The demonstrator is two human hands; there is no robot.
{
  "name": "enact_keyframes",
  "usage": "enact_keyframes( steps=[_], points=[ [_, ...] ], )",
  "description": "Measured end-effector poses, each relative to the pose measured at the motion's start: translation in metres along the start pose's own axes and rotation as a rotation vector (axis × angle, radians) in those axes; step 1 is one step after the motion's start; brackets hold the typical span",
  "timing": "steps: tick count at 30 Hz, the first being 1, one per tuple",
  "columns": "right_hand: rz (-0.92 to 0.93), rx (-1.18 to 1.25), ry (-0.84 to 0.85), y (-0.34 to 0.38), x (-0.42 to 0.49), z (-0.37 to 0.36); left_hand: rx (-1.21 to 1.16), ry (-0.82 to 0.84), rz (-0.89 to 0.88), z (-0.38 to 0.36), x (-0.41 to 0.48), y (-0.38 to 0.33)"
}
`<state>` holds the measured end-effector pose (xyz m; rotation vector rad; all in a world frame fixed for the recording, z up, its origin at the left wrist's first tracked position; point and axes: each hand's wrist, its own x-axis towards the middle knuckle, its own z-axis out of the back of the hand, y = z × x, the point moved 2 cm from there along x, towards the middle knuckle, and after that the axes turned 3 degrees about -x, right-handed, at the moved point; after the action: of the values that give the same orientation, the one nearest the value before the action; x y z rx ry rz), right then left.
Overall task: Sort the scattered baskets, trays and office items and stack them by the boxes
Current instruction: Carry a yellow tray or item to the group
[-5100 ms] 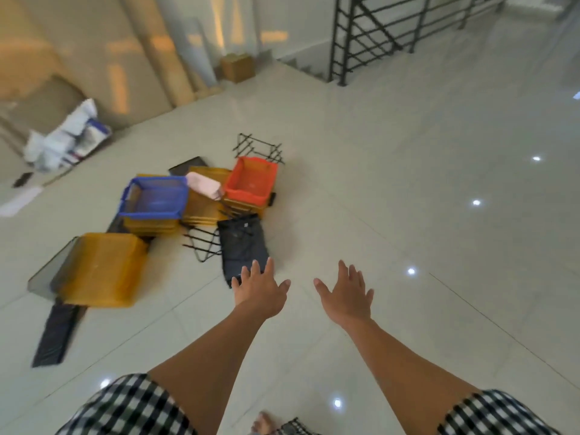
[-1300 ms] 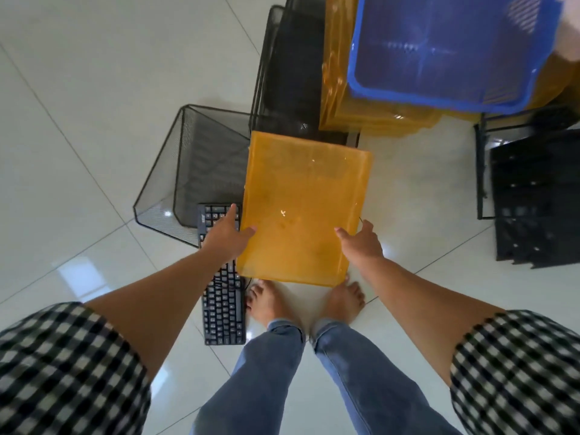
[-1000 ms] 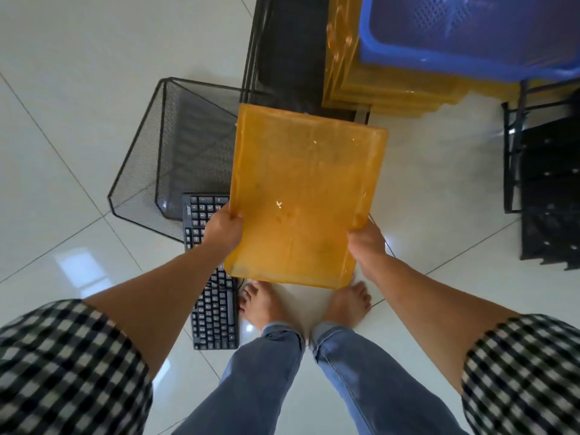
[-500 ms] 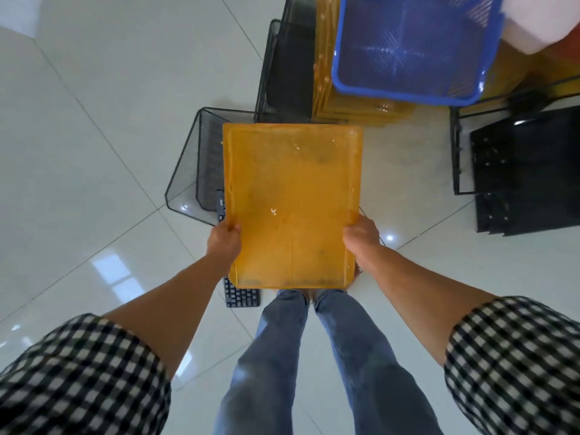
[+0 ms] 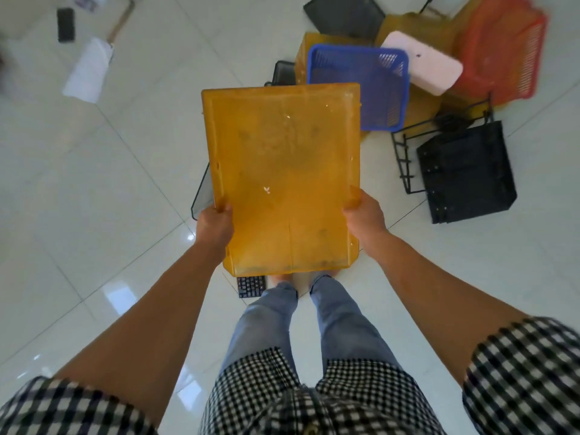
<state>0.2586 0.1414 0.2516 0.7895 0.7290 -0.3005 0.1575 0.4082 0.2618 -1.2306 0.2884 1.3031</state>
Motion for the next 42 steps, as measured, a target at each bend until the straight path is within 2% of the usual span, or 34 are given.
enact_keyframes(
  steps=[4, 11, 22, 26, 33, 37, 42],
  points=[
    [0.016, 0.132, -0.081, 0.012, -0.038, 0.029, 0.043, 0.060, -0.112, 0.001, -0.030, -0.035],
    [-0.084, 0.408, -0.276, 0.002, -0.106, 0.070, 0.196, 0.221, -0.334, -0.020, -0.077, -0.095],
    [-0.251, 0.792, -0.613, -0.094, -0.206, 0.127, 0.543, 0.477, -0.622, -0.119, -0.194, -0.124],
    [-0.316, 0.943, -0.732, -0.154, -0.247, 0.153, 0.676, 0.593, -0.738, -0.180, -0.254, -0.108],
    [-0.411, 1.112, -0.912, -0.287, -0.326, 0.196, 0.876, 0.782, -0.820, -0.301, -0.374, -0.037],
    [-0.487, 1.220, -1.023, -0.367, -0.375, 0.215, 1.001, 0.944, -0.784, -0.360, -0.449, 0.021],
    [-0.572, 1.330, -1.127, -0.450, -0.435, 0.231, 1.113, 1.056, -0.787, -0.418, -0.534, 0.091]
  ],
)
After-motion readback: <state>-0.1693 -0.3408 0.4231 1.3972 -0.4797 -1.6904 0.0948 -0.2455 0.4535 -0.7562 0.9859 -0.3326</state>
